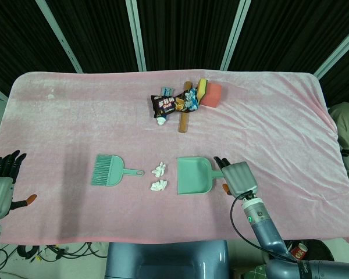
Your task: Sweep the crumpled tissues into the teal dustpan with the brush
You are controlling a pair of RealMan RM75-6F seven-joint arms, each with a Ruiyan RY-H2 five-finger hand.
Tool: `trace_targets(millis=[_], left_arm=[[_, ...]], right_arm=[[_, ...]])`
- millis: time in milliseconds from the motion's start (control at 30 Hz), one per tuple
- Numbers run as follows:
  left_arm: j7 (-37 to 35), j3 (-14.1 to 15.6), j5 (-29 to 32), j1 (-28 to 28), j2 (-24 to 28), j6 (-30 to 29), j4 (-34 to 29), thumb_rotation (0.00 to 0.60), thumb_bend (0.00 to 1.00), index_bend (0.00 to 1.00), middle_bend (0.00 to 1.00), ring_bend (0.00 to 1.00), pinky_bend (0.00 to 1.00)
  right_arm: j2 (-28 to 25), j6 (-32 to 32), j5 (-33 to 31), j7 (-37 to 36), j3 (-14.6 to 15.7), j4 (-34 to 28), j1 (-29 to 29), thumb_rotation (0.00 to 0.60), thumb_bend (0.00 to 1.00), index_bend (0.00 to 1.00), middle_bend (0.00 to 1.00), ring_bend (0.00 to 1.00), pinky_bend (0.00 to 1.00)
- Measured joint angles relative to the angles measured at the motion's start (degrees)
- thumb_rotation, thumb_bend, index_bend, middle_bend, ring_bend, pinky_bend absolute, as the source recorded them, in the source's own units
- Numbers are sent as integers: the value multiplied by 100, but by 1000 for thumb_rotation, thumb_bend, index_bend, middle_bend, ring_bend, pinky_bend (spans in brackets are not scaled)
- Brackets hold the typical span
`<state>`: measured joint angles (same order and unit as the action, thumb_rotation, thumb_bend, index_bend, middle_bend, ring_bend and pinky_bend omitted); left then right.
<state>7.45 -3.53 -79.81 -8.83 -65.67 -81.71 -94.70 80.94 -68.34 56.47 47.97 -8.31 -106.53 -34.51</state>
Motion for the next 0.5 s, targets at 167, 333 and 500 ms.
trace_targets(millis=[167, 333, 500], left_arm=[[-68, -16, -27, 8, -10, -21, 29, 600, 6, 0, 0, 0, 0], [-94, -19, -61, 7, -15, -18, 57, 600, 6, 0, 0, 0, 0], [-109, -28, -65, -1, -17, 2, 67, 600, 6, 0, 0, 0, 0]], right_arm=[[15, -35, -137, 48, -25, 9, -66, 600, 224, 175, 284, 657, 808], [48, -49, -291, 110, -12, 66, -114, 600, 230, 183, 287, 657, 808], [125, -47, -550, 177, -5, 161, -167, 600, 237, 222, 295, 657, 808]])
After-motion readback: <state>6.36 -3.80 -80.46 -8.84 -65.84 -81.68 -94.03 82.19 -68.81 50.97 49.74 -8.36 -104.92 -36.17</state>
